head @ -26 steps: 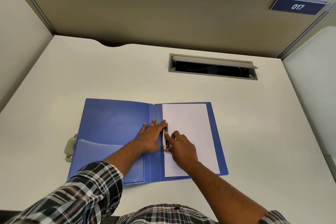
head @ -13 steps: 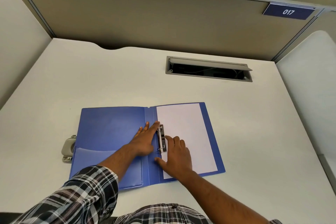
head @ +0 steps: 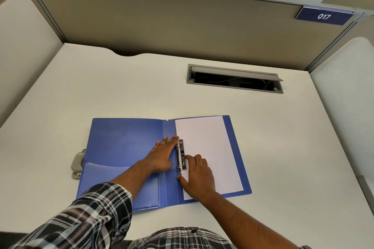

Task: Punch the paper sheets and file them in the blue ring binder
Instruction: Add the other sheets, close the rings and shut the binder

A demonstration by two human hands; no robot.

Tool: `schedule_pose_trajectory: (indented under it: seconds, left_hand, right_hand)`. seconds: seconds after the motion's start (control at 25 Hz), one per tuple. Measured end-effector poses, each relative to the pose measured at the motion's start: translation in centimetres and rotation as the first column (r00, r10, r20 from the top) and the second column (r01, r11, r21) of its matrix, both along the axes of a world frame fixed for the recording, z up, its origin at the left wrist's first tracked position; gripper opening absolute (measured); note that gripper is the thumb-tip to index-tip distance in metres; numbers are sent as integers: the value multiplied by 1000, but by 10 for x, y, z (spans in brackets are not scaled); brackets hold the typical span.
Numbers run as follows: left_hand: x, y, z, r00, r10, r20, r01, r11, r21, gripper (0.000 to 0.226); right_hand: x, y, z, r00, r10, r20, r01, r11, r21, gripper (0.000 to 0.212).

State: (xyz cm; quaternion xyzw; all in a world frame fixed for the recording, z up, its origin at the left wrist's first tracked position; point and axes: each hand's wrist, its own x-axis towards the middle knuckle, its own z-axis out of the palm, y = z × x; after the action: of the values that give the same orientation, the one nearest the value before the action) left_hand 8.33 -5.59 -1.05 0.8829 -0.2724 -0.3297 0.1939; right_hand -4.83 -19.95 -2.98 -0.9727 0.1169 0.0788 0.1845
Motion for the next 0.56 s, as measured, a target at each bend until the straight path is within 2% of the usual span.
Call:
schedule_pose_trajectory:
  seconds: [0.12, 0.24, 0.32, 0.4, 0.48, 0.56]
  left_hand:
    - [-6, 3, 6, 994, 83, 71, -80, 996, -49, 95]
    - [-14, 32, 14, 933, 290, 211, -267, 954, -134, 89]
    - [-22, 70, 18, 852, 426, 303, -399, 905, -149, 85]
    - [-28, 116, 22, 733, 555, 392, -551, 824, -136, 78]
    - [-35, 157, 26, 619, 639, 457, -677, 729, -103, 69]
    - [-42, 183, 29, 553, 682, 478, -725, 677, -128, 59]
  right_hand:
    - [1, -4, 4, 998, -59, 11, 58, 995, 86, 78]
    - [-8, -27, 11, 974, -202, 98, 185, 969, 163, 67]
    - [-20, -53, 14, 944, -301, 137, 282, 949, 142, 57]
    - [-32, -82, 15, 895, -422, 146, 412, 906, 93, 50]
    - [-41, -104, 15, 846, -524, 101, 521, 852, 59, 49]
    - [-47, -115, 14, 829, -556, 57, 556, 831, 22, 51]
